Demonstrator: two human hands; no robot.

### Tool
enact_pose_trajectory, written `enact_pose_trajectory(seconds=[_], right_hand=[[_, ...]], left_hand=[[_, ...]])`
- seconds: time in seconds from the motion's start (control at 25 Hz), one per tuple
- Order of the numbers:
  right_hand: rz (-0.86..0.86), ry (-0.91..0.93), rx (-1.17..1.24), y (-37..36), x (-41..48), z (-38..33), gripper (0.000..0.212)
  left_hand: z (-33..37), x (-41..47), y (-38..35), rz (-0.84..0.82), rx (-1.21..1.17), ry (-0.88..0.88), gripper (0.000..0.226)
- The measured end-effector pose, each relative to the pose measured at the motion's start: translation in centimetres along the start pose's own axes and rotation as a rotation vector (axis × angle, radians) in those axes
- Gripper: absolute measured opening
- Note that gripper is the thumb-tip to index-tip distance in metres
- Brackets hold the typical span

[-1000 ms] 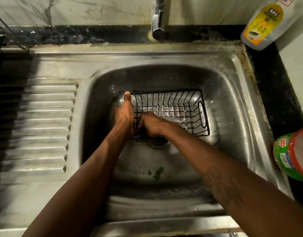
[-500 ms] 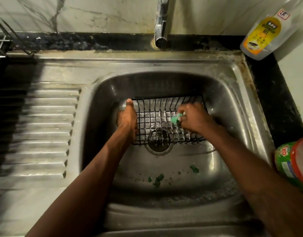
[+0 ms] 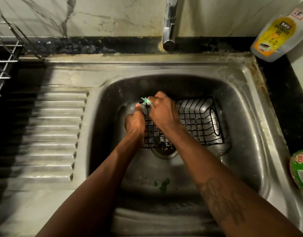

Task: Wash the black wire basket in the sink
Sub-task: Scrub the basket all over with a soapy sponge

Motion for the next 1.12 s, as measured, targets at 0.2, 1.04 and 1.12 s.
enact_pose_trajectory(seconds=[0.2, 1.04, 1.12], right_hand=[[0.167, -0.161, -0.004, 5.2, -3.8, 8.0, 0.024], [0.004, -0.147, -0.048, 5.6, -4.4, 8.7, 0.026], [0.008, -0.164, -0.012, 4.6, -3.7, 7.5, 0.027]], left_hand=[[-0.9, 2.2, -0.3, 0.008, 0.065, -0.038, 0.107], [-0.2, 1.0, 0.5, 0.015, 0.033, -0.025, 0.111], [-0.4, 1.0, 0.6, 0.038, 0.038, -0.011, 0.109]])
Point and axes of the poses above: each hand's wrist, its own x-axis towards the middle knuckle, its own y-axis out of the back of the hand, z = x × y, the point moved 7 cm from there along x, towards the middle knuckle, and after that the axes turned 10 degrees about y, right-handed, at the moved point
